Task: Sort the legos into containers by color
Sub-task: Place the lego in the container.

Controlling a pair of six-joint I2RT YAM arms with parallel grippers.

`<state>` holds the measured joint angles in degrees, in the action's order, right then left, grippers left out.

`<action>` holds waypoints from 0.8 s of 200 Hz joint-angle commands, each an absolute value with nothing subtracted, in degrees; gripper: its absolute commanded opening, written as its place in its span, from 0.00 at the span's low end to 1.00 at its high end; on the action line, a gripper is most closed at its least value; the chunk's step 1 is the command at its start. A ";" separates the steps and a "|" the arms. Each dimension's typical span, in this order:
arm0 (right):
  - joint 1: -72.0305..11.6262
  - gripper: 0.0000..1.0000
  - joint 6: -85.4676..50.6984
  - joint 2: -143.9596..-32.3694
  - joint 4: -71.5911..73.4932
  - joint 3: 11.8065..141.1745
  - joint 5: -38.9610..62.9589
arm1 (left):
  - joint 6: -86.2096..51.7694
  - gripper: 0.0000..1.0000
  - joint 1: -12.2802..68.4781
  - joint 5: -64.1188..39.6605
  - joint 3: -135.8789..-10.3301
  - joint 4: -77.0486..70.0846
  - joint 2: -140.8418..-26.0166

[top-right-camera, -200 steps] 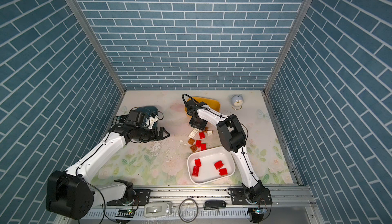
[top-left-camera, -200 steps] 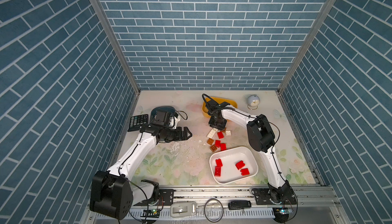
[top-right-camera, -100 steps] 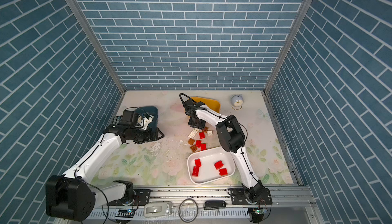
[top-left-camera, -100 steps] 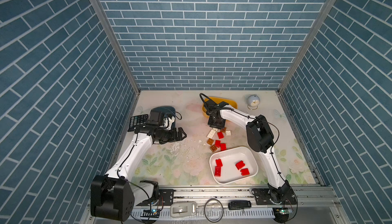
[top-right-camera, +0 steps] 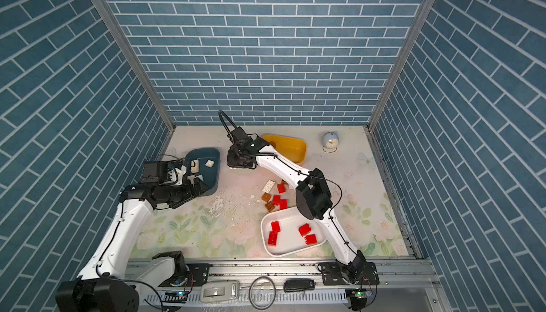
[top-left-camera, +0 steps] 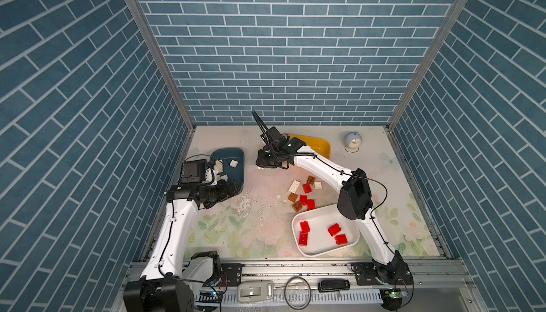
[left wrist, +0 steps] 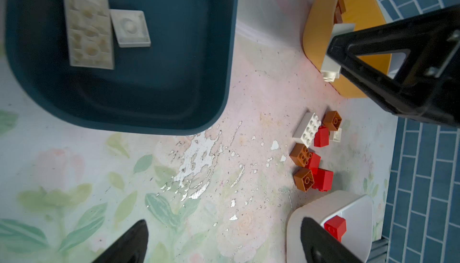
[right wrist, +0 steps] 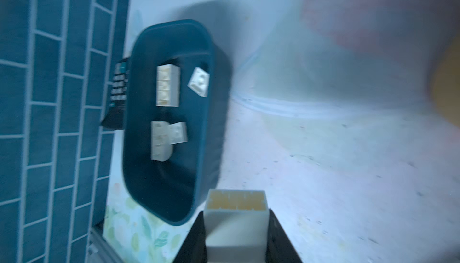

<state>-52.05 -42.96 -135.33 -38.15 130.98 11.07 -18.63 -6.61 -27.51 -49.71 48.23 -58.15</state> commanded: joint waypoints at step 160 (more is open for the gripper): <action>-54.06 0.67 -45.55 -150.23 -19.30 144.43 25.25 | -21.16 0.96 -12.00 -29.19 -44.88 48.25 -55.48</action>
<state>-53.71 -47.44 -151.94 -18.63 143.13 24.01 -21.12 -11.70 -28.29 -45.91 48.95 -55.86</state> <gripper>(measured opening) 0.608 0.955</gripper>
